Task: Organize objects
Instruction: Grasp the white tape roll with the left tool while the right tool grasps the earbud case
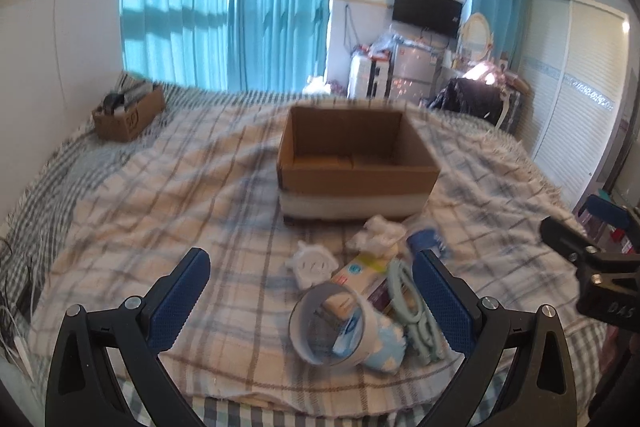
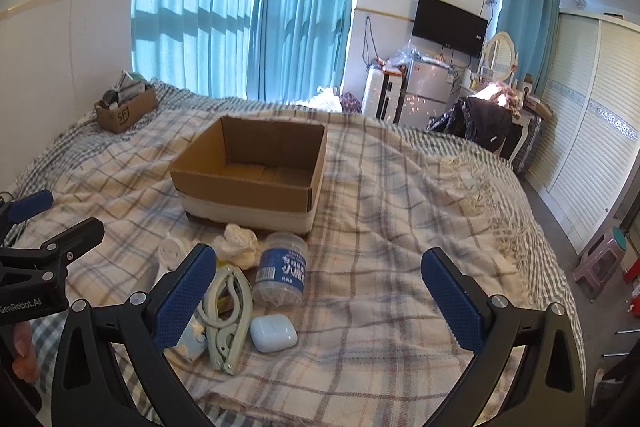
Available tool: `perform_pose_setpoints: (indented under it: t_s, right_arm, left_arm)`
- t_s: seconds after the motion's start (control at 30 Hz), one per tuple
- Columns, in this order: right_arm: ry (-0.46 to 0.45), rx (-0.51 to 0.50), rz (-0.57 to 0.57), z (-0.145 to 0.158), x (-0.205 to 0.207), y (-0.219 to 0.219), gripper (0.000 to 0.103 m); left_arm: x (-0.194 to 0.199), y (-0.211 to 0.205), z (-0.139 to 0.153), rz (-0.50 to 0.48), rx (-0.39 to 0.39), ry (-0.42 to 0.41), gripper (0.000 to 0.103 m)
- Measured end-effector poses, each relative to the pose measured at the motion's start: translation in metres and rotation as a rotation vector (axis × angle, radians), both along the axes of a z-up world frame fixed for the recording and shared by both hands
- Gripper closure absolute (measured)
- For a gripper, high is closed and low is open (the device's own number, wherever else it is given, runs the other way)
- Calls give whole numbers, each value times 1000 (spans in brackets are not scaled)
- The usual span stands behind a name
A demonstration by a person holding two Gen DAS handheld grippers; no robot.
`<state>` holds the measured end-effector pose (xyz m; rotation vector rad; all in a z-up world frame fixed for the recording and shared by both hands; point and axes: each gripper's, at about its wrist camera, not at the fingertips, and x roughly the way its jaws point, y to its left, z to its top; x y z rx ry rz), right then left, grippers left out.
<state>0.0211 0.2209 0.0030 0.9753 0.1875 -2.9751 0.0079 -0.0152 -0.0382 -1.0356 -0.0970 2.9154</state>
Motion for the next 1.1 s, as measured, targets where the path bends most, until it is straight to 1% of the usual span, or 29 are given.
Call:
perform_pose_setpoints:
  t_s: [0.1, 0.23, 0.4, 0.53, 0.6, 0.63, 0.67, 0.7, 0.73, 0.8, 0.93, 1.0, 1.1]
  right_arm:
    - [-55, 7, -5, -18, -7, 4, 0]
    - [-125, 40, -10, -46, -16, 6, 0]
    - [-195, 33, -1, -68, -26, 9, 0]
    - [-230, 25, 15, -75, -31, 10, 0]
    - [-256, 26, 24, -79, -35, 8, 0]
    - [-268, 29, 30, -82, -37, 7, 0]
    - [-276, 31, 34, -84, -38, 5, 0]
    - [-282, 34, 36, -86, -39, 4, 0]
    - [-288, 37, 40, -88, -40, 3, 0]
    - [-299, 44, 45, -91, -42, 0, 0]
    - [-322, 65, 46, -96, -46, -4, 0]
    - [-349, 87, 47, -102, -51, -8, 0]
    - [-403, 117, 53, -116, -60, -14, 0]
  left_arm:
    - [-10, -3, -27, 13, 18, -103, 0]
    - [-18, 2, -58, -14, 64, -203, 0]
    - [-24, 12, -88, -52, 74, -291, 0]
    - [-33, 10, -101, -62, 114, -339, 0]
    - [-36, 14, -106, -81, 117, -359, 2]
    - [-37, 16, -107, -93, 118, -364, 4]
    - [-38, 17, -108, -103, 119, -369, 11]
    - [-38, 19, -110, -115, 119, -374, 15]
    - [-38, 21, -110, -122, 121, -372, 18]
    - [-37, 20, -106, -129, 123, -356, 19]
    - [-35, 11, -86, -88, 106, -299, 19]
    - [-34, 4, -73, -61, 76, -263, 19]
    - [-37, -4, -68, -30, 32, -256, 19]
